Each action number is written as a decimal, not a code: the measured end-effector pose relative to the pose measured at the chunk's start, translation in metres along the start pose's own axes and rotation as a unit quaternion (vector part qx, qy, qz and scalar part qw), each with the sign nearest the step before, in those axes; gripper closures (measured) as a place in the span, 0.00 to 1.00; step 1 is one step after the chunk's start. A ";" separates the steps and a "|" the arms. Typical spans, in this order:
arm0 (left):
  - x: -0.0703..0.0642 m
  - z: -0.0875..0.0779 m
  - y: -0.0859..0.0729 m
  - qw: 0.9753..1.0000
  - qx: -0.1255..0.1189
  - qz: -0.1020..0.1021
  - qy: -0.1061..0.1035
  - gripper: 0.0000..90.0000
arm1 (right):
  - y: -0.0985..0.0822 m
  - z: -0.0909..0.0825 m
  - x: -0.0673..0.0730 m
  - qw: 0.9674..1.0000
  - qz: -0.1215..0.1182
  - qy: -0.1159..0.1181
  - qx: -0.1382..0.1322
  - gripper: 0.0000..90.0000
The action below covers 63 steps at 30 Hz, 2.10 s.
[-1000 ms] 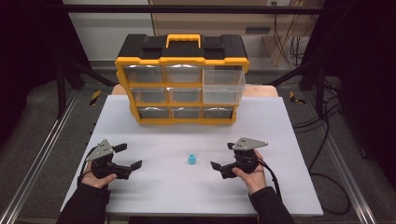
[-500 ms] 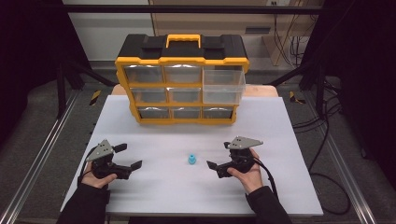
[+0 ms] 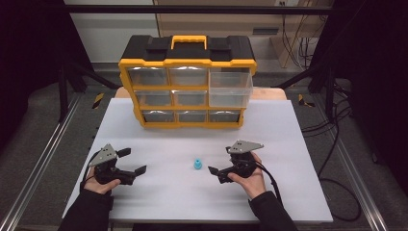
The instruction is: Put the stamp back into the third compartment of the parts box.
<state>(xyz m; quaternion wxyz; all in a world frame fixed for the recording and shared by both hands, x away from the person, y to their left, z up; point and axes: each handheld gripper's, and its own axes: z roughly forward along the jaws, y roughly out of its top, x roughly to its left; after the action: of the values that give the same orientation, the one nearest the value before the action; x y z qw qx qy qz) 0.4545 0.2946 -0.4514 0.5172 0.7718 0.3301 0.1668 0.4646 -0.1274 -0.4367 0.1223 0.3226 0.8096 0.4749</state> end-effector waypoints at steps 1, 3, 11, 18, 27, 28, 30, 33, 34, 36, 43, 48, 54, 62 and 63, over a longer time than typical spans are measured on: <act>0.000 0.000 0.000 1.000 0.000 0.000 0.000 0.02 | 0.000 0.001 0.000 1.000 -0.001 0.001 0.001 0.02; 0.000 0.000 0.000 1.000 0.000 0.000 0.000 0.02 | 0.001 0.003 0.001 1.000 -0.002 0.000 0.002 0.02; 0.000 0.000 0.000 1.000 0.000 0.000 0.001 0.02 | 0.003 0.010 0.005 1.000 -0.006 0.000 0.008 0.03; 0.000 0.000 0.000 1.000 0.000 0.000 0.001 0.02 | 0.006 0.016 0.008 1.000 -0.009 -0.006 0.013 0.04; 0.000 0.000 0.000 1.000 0.000 0.000 0.002 0.02 | 0.010 0.029 0.013 0.999 -0.014 -0.011 0.029 0.05; 0.000 0.000 0.000 1.000 0.000 0.000 0.002 0.02 | 0.010 0.031 0.014 0.999 -0.014 -0.011 0.031 0.05; 0.000 0.000 0.000 1.000 0.000 0.000 0.002 0.02 | 0.011 0.034 0.016 0.999 -0.016 -0.012 0.034 0.05; 0.000 0.000 0.000 1.000 0.000 0.000 0.002 0.02 | 0.012 0.040 0.018 0.999 -0.017 -0.013 0.040 0.06; 0.000 0.000 0.000 1.000 0.000 0.000 0.001 0.02 | 0.012 0.042 0.018 0.999 -0.020 -0.013 0.042 0.06; 0.001 0.000 0.000 1.000 0.000 0.000 0.001 0.02 | 0.013 0.045 0.020 0.999 -0.019 -0.014 0.047 0.07; 0.001 0.000 0.000 1.000 0.000 0.000 0.002 0.02 | 0.014 0.056 0.021 0.998 -0.016 -0.019 0.058 0.10; 0.001 0.000 0.000 1.000 0.001 0.001 0.001 0.02 | 0.013 0.062 0.023 0.997 -0.015 -0.021 0.066 0.16; 0.001 0.000 0.000 1.000 0.001 0.001 0.000 0.02 | 0.011 0.068 0.022 0.997 -0.014 -0.015 0.080 0.26; 0.002 0.000 0.000 1.000 0.000 0.000 0.001 0.02 | 0.010 0.070 0.019 0.996 -0.011 -0.017 0.082 0.38; 0.002 0.000 0.000 1.000 0.000 0.000 0.001 0.02 | 0.010 0.070 0.018 0.996 -0.009 -0.018 0.083 0.40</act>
<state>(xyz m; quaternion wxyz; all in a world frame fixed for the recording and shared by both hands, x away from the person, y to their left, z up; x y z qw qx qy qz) 0.4553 0.2960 -0.4519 0.5166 0.7718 0.3308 0.1676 0.4901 -0.0640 -0.4622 0.1140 0.3324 0.8469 0.3992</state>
